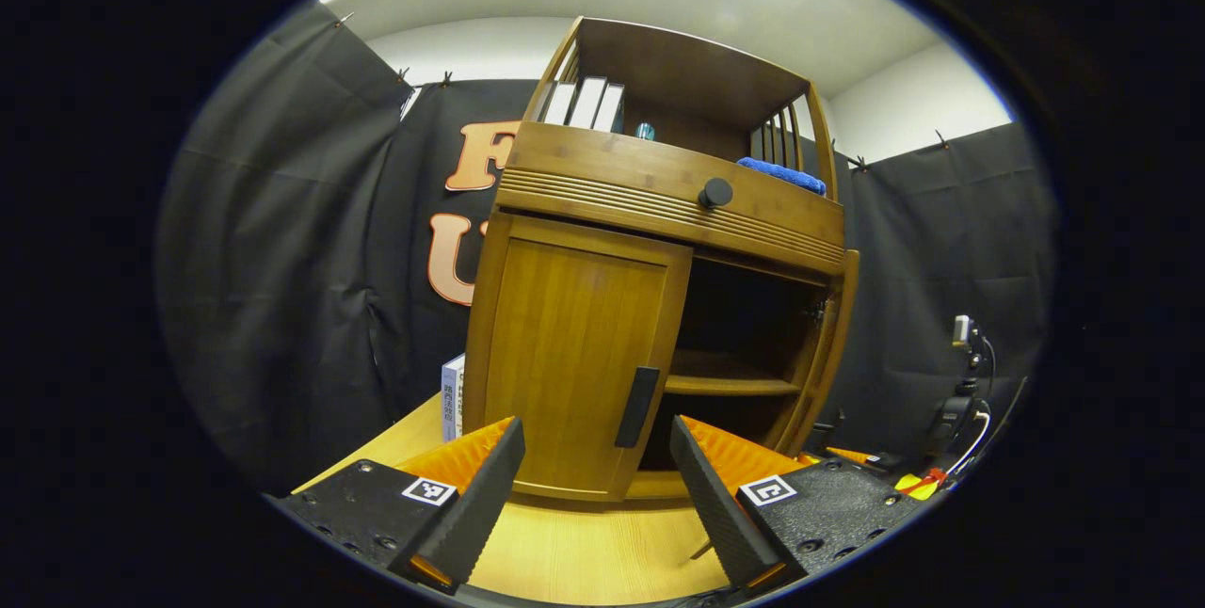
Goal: Open the right door of the double-door shoe cabinet with the right hand, and open the left door with the left hand.
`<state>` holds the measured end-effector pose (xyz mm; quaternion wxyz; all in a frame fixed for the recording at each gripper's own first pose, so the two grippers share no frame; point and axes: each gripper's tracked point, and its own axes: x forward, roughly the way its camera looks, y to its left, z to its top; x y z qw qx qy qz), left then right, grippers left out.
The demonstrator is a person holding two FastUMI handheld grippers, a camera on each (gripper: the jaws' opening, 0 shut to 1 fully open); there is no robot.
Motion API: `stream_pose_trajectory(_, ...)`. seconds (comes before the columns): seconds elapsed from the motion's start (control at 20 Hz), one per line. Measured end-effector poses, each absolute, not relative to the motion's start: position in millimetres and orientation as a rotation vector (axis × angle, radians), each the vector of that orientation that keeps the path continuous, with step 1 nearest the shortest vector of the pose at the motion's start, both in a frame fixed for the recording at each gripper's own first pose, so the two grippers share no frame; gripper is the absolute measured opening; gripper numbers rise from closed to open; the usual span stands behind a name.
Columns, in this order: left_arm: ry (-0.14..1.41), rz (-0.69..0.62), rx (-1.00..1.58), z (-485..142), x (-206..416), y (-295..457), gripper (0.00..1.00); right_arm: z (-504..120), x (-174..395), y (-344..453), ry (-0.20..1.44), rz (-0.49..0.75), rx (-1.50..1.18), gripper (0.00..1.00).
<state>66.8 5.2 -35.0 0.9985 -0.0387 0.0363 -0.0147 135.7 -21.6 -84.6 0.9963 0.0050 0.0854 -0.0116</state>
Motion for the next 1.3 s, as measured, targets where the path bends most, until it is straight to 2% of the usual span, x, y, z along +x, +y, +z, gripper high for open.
stream_pose_trajectory(0.05,0.072,-0.029,-0.081,-35,68,5,0.94,-82,130,-26,0.168,-0.037,0.019,0.28)
stream_pose_trajectory(0.1,0.072,-0.033,-0.085,-35,69,4,0.95,-83,128,-31,0.17,-0.044,0.013,0.19)
stream_pose_trajectory(0.15,0.074,-0.039,-0.088,-36,70,2,0.92,-82,121,-37,0.165,-0.053,0.001,0.14)
stream_pose_trajectory(0.2,0.074,-0.045,-0.088,-37,70,0,0.92,-82,117,-44,0.164,-0.066,-0.005,0.19)
stream_pose_trajectory(0.25,0.074,-0.051,-0.085,-36,71,-3,0.95,-81,114,-51,0.158,-0.077,-0.004,0.14)
stream_pose_trajectory(0.3,0.074,-0.057,-0.08,-37,72,-5,0.95,-80,107,-62,0.159,-0.105,0.002,0.14)
stream_pose_trajectory(0.35,0.075,-0.065,-0.074,-37,73,-7,0.92,-79,103,-73,0.151,-0.126,0.006,0.08)
stream_pose_trajectory(0.45,0.079,-0.08,-0.065,-37,72,-13,0.98,-75,94,-98,0.14,-0.178,0.007,0.08)
stream_pose_trajectory(0.6,0.079,-0.095,-0.058,-37,73,-16,0.91,-73,86,-117,0.14,-0.195,0.025,0.09)
stream_pose_trajectory(0.7,0.083,-0.104,-0.06,-39,75,-17,0.92,-73,83,-126,0.136,-0.201,0.018,0.09)
stream_pose_trajectory(0.8,0.088,-0.111,-0.061,-41,76,-19,0.92,-73,77,-139,0.136,-0.228,0.005,0.04)
stream_pose_trajectory(0.85,0.088,-0.115,-0.061,-42,78,-19,0.92,-72,73,-147,0.135,-0.247,0.001,0.09)
stream_pose_trajectory(0.95,0.088,-0.13,-0.059,-41,81,-22,0.92,-71,62,-161,0.133,-0.292,0.003,0.09)
stream_pose_trajectory(1.0,0.088,-0.136,-0.059,-42,85,-23,0.95,-69,55,-170,0.131,-0.325,0.003,0.02)
stream_pose_trajectory(1.05,0.09,-0.139,-0.06,-42,88,-24,0.92,-69,49,-179,0.133,-0.36,0.003,0.0)
stream_pose_trajectory(1.1,0.091,-0.144,-0.06,-44,93,-25,0.95,-69,41,-189,0.139,-0.396,0.003,0.08)
stream_pose_trajectory(1.15,0.092,-0.151,-0.059,-45,97,-29,0.95,-70,36,-198,0.142,-0.428,0.006,0.08)
stream_pose_trajectory(1.2,0.09,-0.157,-0.055,-45,102,-32,0.95,-68,31,-200,0.142,-0.425,0.025,0.08)
stream_pose_trajectory(1.25,0.089,-0.162,-0.048,-46,110,-35,0.95,-71,23,-198,0.148,-0.424,0.042,0.01)
stream_pose_trajectory(1.3,0.088,-0.164,-0.038,-47,116,-36,0.94,-71,21,-199,0.152,-0.433,0.049,0.25)
